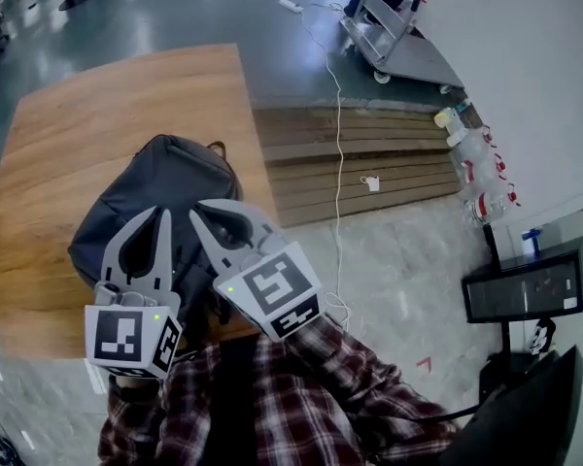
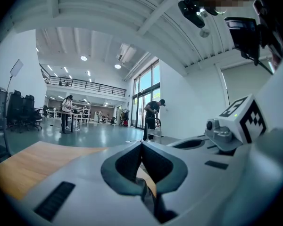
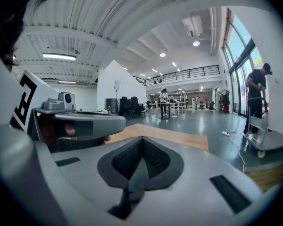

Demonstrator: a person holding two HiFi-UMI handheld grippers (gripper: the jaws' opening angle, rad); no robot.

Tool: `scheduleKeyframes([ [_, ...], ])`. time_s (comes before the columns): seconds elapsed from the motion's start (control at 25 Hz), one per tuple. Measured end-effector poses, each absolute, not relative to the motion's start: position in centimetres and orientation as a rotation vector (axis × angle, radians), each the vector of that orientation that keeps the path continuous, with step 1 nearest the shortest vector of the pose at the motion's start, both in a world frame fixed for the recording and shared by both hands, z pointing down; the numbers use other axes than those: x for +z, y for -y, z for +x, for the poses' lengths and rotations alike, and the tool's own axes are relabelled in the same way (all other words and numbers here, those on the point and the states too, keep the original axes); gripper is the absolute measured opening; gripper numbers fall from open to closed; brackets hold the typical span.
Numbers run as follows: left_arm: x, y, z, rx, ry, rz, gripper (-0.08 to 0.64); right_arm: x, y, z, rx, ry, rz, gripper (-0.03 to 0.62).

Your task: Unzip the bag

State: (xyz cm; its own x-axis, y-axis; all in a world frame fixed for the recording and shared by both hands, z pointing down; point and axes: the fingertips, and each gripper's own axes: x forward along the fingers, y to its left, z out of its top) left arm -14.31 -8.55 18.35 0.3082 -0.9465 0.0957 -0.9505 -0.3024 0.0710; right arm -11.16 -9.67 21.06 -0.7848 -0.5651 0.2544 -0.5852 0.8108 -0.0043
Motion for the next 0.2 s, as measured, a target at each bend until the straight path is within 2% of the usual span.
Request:
scheduleKeyframes([
  [0.2,18.93,8.04,-14.19,0.08,1.782,2.435,0.009,21.61,9.11,-11.28,0.122,2.758,0.877,0.011],
])
